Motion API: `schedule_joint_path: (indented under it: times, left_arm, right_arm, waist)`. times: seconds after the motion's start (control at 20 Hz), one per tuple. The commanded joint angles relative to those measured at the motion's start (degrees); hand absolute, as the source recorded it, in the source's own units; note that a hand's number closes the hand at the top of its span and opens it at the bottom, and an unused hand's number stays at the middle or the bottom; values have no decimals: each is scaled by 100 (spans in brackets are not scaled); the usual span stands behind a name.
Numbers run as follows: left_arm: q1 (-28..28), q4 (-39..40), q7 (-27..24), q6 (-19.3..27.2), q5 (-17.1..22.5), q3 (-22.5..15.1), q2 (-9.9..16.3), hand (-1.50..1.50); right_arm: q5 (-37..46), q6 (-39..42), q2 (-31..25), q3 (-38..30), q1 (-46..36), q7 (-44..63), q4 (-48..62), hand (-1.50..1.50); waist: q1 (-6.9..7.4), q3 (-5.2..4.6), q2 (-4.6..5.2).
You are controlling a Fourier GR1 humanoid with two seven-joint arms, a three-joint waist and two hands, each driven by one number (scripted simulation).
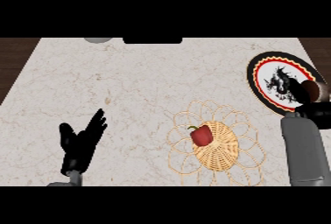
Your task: Pick the cupcake from the placemat and place it in the plate
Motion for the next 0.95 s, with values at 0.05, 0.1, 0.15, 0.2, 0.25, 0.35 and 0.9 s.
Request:
schedule_joint_path:
  times: [0.05, 0.1, 0.15, 0.2, 0.25, 0.35, 0.9]
  left_arm:
    - [-93, -183, 230, 292, -77, -91, -253, 0]
    - [279, -293, 29, -161, 97, -10, 59, 0]
    - [140, -245, 66, 41, -44, -17, -7, 0]
    - [233, 61, -230, -17, -123, -44, -34, 0]
    - [4, -89, 102, -48, 53, 74, -3, 0]
    - [-179, -209, 407, -11, -9, 111, 95, 0]
    - [-327, -167, 412, 0, -87, 191, -36, 0]
  right_arm:
    - [-1170, 290, 514, 1135, 1239, -498, -1444, -150]
    - [-1394, 259, 480, 1301, 1414, -646, -1536, -150]
    - [-1596, 338, 522, 1434, 1774, -756, -1672, -150]
    - [-1233, 299, 692, 1625, 1914, -499, -1922, -150]
    - [-1596, 95, 697, 1791, 1965, -802, -1670, -150]
    - [-1219, -282, 703, 2197, 2092, -353, -1595, -150]
    - [-270, -938, 712, 3314, 2640, 1067, -1617, -150]
  waist:
    - [-20, -12, 3]
    - [35, -15, 12]
    - [17, -14, 15]
    - [-7, -26, 5]
    - [33, -20, 21]
    - [32, -25, 16]
    - [37, -29, 23]
